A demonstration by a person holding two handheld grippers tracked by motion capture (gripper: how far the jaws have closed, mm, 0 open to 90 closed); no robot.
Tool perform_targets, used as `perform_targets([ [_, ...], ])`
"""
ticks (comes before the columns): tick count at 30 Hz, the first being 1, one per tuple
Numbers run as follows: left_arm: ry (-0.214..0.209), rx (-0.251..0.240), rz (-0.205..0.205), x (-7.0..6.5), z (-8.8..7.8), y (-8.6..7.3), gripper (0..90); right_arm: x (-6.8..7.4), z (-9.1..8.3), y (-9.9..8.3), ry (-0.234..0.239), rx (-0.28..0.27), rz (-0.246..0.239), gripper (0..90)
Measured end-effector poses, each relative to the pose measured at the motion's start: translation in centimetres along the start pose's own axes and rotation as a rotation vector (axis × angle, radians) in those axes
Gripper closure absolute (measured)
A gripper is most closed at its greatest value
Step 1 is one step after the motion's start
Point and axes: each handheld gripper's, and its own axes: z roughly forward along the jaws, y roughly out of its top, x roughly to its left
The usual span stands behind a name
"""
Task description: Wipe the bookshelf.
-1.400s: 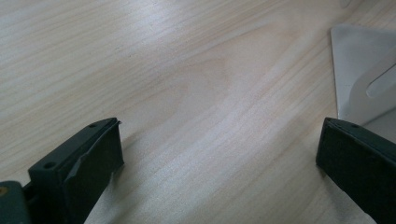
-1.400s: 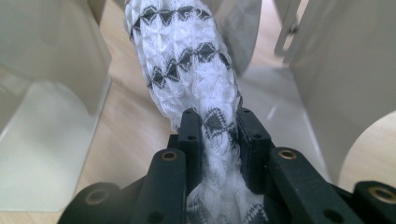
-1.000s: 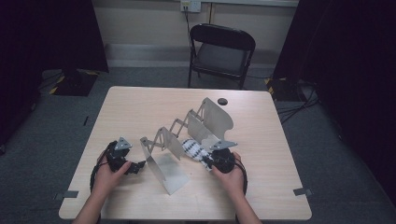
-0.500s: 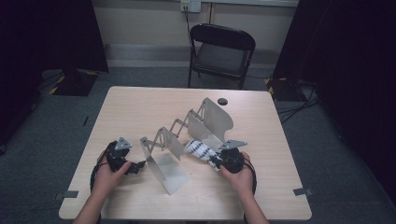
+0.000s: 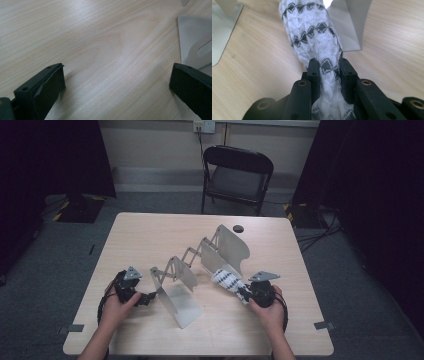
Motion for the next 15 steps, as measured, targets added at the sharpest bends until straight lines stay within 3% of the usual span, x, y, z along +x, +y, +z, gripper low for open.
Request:
perform_targets([
  [8, -0.001, 0.002, 0.004, 0.0, 0.0, 0.0, 0.0, -1.0, -0.7, -0.3, -0.039, -0.015, 0.025, 74.6],
  [15, 0.000, 0.002, 0.003, 0.0, 0.0, 0.1, 0.0, 0.5, 1.6, 1.8, -0.056, 0.013, -0.044, 72.9],
])
